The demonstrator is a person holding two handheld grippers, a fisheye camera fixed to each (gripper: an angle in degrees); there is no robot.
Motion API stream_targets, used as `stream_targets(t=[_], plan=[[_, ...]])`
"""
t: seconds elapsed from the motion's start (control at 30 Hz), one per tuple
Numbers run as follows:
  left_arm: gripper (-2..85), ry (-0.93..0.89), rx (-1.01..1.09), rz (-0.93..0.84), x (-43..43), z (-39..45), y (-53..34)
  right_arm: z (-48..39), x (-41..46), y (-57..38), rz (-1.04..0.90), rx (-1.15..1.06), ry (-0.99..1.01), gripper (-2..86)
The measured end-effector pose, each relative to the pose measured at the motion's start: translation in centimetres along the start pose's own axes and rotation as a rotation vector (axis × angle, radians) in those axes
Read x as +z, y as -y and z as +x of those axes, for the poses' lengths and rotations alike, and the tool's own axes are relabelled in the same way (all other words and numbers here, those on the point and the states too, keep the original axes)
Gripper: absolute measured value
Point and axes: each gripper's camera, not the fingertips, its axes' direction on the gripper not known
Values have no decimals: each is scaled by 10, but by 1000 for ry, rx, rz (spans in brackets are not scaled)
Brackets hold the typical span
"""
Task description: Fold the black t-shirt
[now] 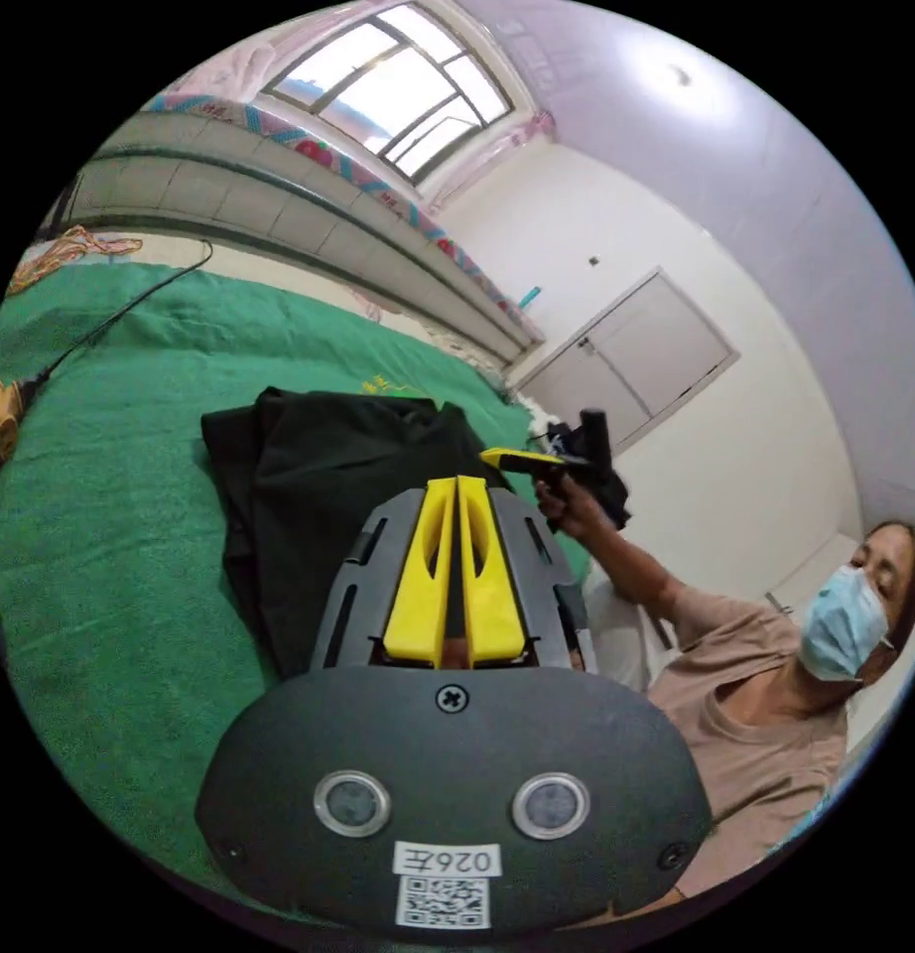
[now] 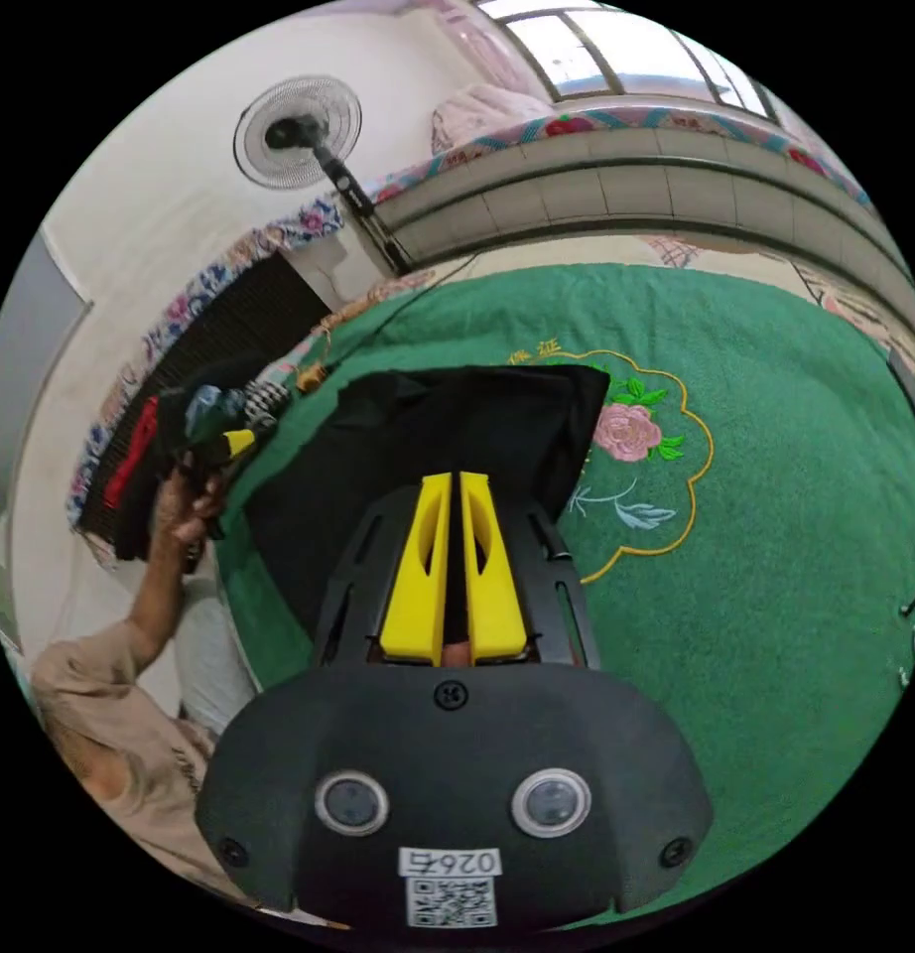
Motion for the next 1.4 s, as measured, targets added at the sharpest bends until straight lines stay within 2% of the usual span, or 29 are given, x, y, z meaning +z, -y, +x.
stream_targets(t=[0.07,0.1,0.2,0.37,0.43,0.5,0.57,0.63,0.8,0.97,1.07,1.1,1.17,1.33,1.4], plan=[[-8,251,21,-147,28,-5,8,-5,27,19,-88,-89,-67,-7],[-9,378,13,-276,47,-17,13,-4,31,25,-109,-92,-52,-7],[-8,226,-172,-156,26,-38,17,-3,15,40,-47,-14,-46,-8],[8,378,-103,-39,-19,-20,13,-22,-19,19,38,-37,-160,10],[94,431,-62,73,-32,-19,12,-16,-21,15,91,17,-156,38],[149,399,-45,85,-27,-27,16,-1,-17,19,93,79,-66,72],[182,361,-29,36,-14,-37,23,26,-6,25,81,175,111,112],[228,282,-36,-35,6,-56,32,42,5,26,77,240,198,127],[245,102,-43,-34,18,-73,42,53,27,34,112,240,344,134],[215,142,15,-102,22,-57,41,26,50,57,98,170,454,157],[137,133,48,-135,22,-46,35,-1,56,64,64,134,387,143],[73,62,85,-192,28,-40,32,-6,57,65,59,133,375,138],[68,62,73,-267,38,-34,30,-21,61,66,44,138,369,116],[49,9,43,-208,14,-18,2,-47,70,61,21,185,437,22],[47,13,54,-151,-2,1,-13,-73,61,56,53,141,375,10]])
